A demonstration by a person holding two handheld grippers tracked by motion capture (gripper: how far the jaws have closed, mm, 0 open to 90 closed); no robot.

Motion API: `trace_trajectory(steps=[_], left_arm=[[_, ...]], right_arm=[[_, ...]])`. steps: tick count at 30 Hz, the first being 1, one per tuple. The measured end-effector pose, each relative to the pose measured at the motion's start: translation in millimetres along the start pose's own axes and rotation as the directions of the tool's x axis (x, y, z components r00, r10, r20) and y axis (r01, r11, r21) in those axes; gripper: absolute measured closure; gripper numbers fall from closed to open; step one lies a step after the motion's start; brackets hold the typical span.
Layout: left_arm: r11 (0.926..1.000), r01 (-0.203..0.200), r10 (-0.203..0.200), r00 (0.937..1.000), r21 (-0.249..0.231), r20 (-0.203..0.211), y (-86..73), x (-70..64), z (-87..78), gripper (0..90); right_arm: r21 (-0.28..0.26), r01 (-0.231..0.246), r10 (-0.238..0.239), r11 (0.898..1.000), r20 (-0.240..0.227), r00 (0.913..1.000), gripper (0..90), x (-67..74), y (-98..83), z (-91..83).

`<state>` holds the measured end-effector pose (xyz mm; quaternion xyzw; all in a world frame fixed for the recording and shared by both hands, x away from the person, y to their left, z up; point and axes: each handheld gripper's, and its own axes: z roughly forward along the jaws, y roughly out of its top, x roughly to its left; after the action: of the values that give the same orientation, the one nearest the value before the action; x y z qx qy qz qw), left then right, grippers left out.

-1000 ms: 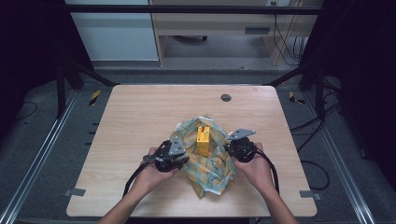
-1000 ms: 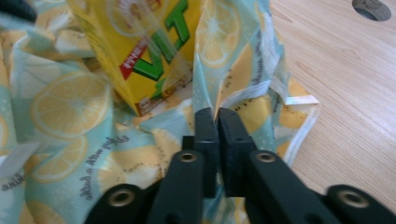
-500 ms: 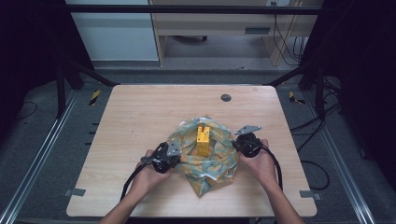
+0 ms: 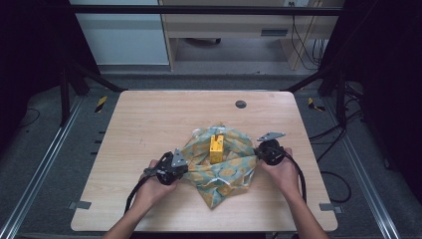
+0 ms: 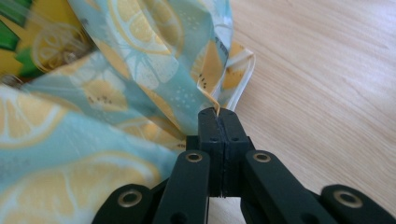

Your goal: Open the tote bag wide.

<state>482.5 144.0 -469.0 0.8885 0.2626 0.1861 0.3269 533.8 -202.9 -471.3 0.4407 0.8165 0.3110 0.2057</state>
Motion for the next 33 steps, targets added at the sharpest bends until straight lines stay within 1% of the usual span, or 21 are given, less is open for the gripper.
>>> trace_trajectory(steps=[2,3,6,9,10,12,14,15,16,18,19,22,24,26,27,28,29,30,31,32,33], left_arm=[[0.9994,-0.006,0.006,1.0,-0.033,-0.008,5.8,-1.7,-6.4,79.8],[0.9982,-0.005,0.005,0.9999,-0.06,-0.009,10.0,-2.2,-10.6,76.5],[0.9935,-0.001,0.0,1.0,-0.114,-0.01,19.9,-2.1,-19.7,67.4],[0.9879,-0.008,0.005,0.9998,-0.155,-0.021,29.2,-2.0,-27.3,63.9],[0.9866,-0.011,0.008,0.9998,-0.163,-0.02,31.2,-1.4,-28.6,62.8],[0.9862,-0.014,0.009,0.9996,-0.165,-0.027,33.1,-1.2,-29.6,60.5],[0.9866,-0.007,0.001,0.9995,-0.163,-0.033,32.6,-0.1,-29.7,55.3],[0.9866,-0.007,0.001,0.9995,-0.163,-0.033,32.6,-0.1,-29.7,51.6],[0.9852,0.02,-0.027,0.9989,-0.17,-0.039,31.2,2.1,-31.2,47.5],[0.9836,0.032,-0.041,0.9981,-0.177,-0.046,30.8,5.2,-35.2,40.6],[0.9806,0.047,-0.057,0.9973,-0.19,-0.047,31.0,7.0,-37.8,37.0],[0.9735,0.07,-0.089,0.9928,-0.218,-0.079,31.1,13.0,-48.5,23.2],[0.9733,0.083,-0.106,0.9895,-0.214,-0.099,29.2,19.1,-56.3,16.7],[0.9739,0.094,-0.12,0.9854,-0.207,-0.121,24.9,26.3,-63.6,11.3],[0.9712,0.109,-0.138,0.982,-0.212,-0.129,21.9,30.0,-66.7,10.3],[0.9712,0.109,-0.138,0.982,-0.212,-0.129,21.9,30.0,-66.7,9.3],[0.9686,0.13,-0.162,0.9766,-0.212,-0.141,13.1,39.4,-72.9,8.4],[0.9669,0.141,-0.173,0.9747,-0.213,-0.142,9.8,42.6,-74.2,7.0],[0.9663,0.15,-0.183,0.9716,-0.209,-0.15,5.2,46.8,-76.1,6.3],[0.9682,0.153,-0.186,0.9694,-0.198,-0.16,0.1,51.0,-77.9,5.9],[0.9683,0.161,-0.194,0.9659,-0.191,-0.171,-5.1,54.8,-78.6,5.6]], right_arm=[[-0.033,0.002,-0.002,0.999,-0.004,1.0,81.2,1.1,1.5,-3.3],[-0.052,0.003,-0.003,0.999,-0.004,1.0,76.3,1.5,2.3,-4.9],[-0.103,-0.001,-0.001,0.995,-0.012,0.9999,63.5,2.5,4.3,-9.6],[-0.141,0.008,-0.011,0.99,-0.022,0.9997,57.7,5.7,6.1,-13.1],[-0.15,0.007,-0.011,0.989,-0.027,0.9996,54.9,7.2,6.9,-13.8],[-0.139,0.013,-0.017,0.99,-0.028,0.9995,49.1,10.4,10.4,-15.5],[-0.158,0.029,-0.033,0.987,-0.024,0.9992,45.4,12.9,14.1,-18.9],[-0.168,0.028,-0.032,0.985,-0.021,0.9993,42.6,14.3,16.5,-21.7],[-0.182,0.032,-0.035,0.983,-0.012,0.9993,37.7,15.5,19.7,-25.6],[-0.212,0.038,-0.037,0.977,0.008,0.9993,32.6,16.7,24.0,-33.1],[-0.219,0.039,-0.037,0.975,0.016,0.9992,29.1,17.1,25.6,-36.2],[-0.265,0.037,-0.022,0.963,0.058,0.9981,19.1,16.7,30.2,-50.0],[-0.287,0.027,-0.006,0.958,0.073,0.9973,12.9,15.9,31.9,-58.9],[-0.302,0.033,-0.002,0.953,0.103,0.9946,10.0,15.3,31.3,-67.6],[-0.312,0.036,0.001,0.949,0.116,0.9932,9.0,14.7,29.6,-71.5],[-0.323,0.036,0.004,0.946,0.123,0.9924,7.9,13.8,27.4,-74.4],[-0.327,0.029,0.014,0.944,0.129,0.9916,7.5,12.9,24.6,-77.1],[-0.331,0.02,0.028,0.943,0.138,0.99,7.1,11.4,20.6,-79.8],[-0.336,0.012,0.037,0.942,0.139,0.9895,6.9,10.4,17.7,-80.8],[-0.34,0.004,0.046,0.94,0.138,0.9893,6.7,8.9,13.6,-81.7],[-0.338,-0.005,0.055,0.941,0.138,0.9888,6.6,7.5,9.5,-82.1]])
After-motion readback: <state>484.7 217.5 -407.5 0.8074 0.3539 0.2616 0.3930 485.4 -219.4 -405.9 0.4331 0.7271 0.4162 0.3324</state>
